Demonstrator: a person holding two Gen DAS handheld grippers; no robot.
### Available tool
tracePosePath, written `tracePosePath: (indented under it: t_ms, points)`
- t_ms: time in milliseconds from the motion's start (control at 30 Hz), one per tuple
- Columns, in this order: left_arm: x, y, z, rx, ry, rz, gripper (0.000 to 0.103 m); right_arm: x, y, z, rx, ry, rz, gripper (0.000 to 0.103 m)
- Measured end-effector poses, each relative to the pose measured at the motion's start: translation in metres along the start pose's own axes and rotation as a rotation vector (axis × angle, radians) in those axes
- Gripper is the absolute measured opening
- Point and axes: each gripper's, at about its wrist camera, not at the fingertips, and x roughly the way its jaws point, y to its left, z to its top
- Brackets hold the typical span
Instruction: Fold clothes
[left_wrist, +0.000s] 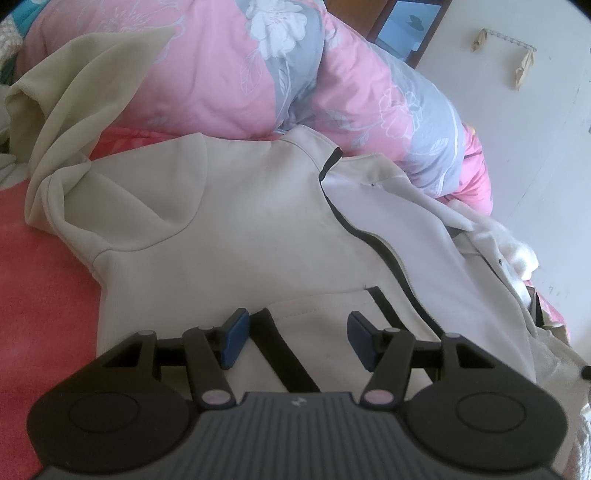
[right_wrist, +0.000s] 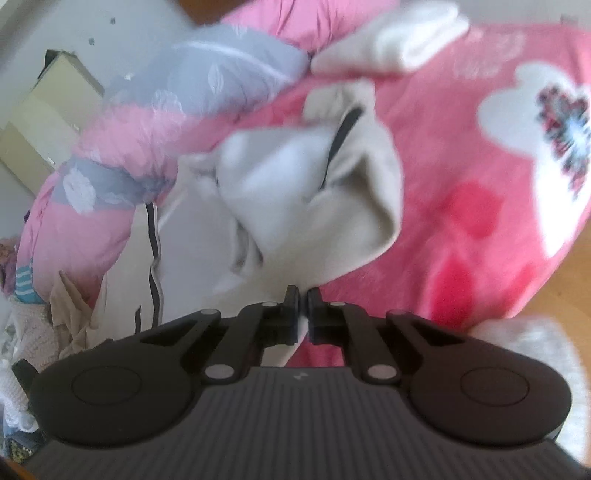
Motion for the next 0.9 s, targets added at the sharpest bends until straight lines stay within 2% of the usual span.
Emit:
tracePosePath:
  t_ms: [100, 267, 400, 500, 633, 900]
  points:
    - [0.0, 0.0, 0.0, 0.0, 0.0, 0.0, 0.06, -0.022, -0.011, -0.006, 0.001, 0.009, -0.037, 0.003]
    - [0.0, 0.001, 0.0, -0.002, 0.0, -0.004, 0.06, -0.021, -0.03, -0.018, 0.046, 0.041, -0.099, 0.002]
    - [0.0, 0.0, 0.0, 0.001, 0.001, -0.001, 0.06, -0.02, -0.024, -0.021, -0.001, 0.057, -0.139, 0.002]
    - [0.0, -0.001, 0.0, -0.001, 0.0, 0.0, 0.06, -0.014, -0.02, -0.023, -0.096, 0.099, -0.178, 0.004]
    - [0.001, 0.0, 0.001, 0.0, 0.001, 0.0, 0.06, -0.005, 0.014, -0.025, -0.292, 0.102, -0.153, 0.013]
    - [0.001, 0.001, 0.001, 0.0, 0.001, -0.003, 0.06, 0.013, 0.08, -0.028, -0.682, 0.105, -0.099, 0.013]
